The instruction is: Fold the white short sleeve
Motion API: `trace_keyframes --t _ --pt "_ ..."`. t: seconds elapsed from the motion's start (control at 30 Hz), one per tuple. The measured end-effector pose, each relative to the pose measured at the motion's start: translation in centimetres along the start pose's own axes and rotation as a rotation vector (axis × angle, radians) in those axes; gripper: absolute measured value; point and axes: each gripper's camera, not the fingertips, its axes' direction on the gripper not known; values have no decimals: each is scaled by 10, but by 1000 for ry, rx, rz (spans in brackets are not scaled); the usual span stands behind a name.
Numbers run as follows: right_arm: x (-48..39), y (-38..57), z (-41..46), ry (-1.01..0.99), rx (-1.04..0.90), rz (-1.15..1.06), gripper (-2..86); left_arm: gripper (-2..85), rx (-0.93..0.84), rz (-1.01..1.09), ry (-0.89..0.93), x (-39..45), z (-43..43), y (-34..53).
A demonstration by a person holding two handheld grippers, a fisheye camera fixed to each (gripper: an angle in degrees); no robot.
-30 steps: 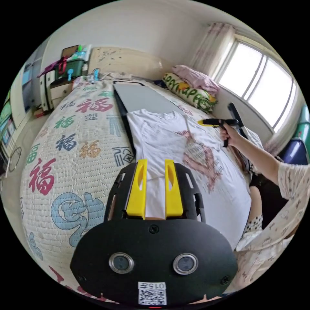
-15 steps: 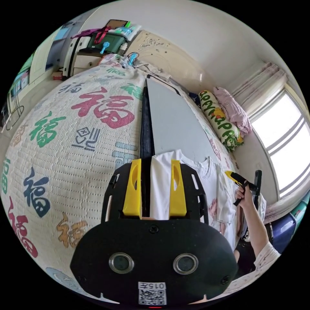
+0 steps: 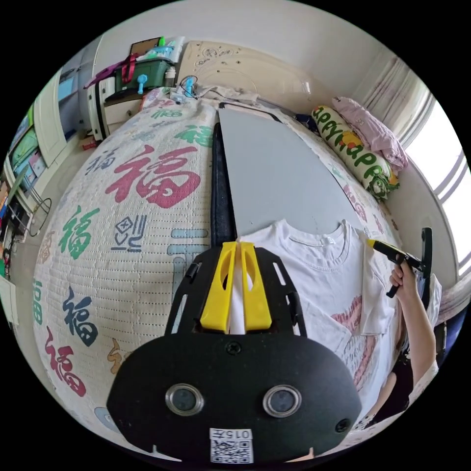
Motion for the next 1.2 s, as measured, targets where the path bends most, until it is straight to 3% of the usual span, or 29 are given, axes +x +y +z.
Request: trace_keyframes --t 0.3,0.47,0.6,0.77,0.93,1.2 --pt "-44 117 -191 -113 186 -161 0 -2 279 272 100 80 -174 67" --pt "-46 266 -323 -242 235 -304 0 -2 352 510 311 98 -310 211" --pt "-43 383 -368 -380 135 -377 0 -2 243 655 446 107 -344 338" --pt "-41 500 -363 -477 -119 -311 0 -2 -70 733 399 142 -314 466" --pt "-61 524 -382 -327 -175 -370 -1 0 -92 805 358 173 -327 491" --pt "-56 521 -432 -292 -160 -366 -1 -2 -107 857 300 205 -358 522"
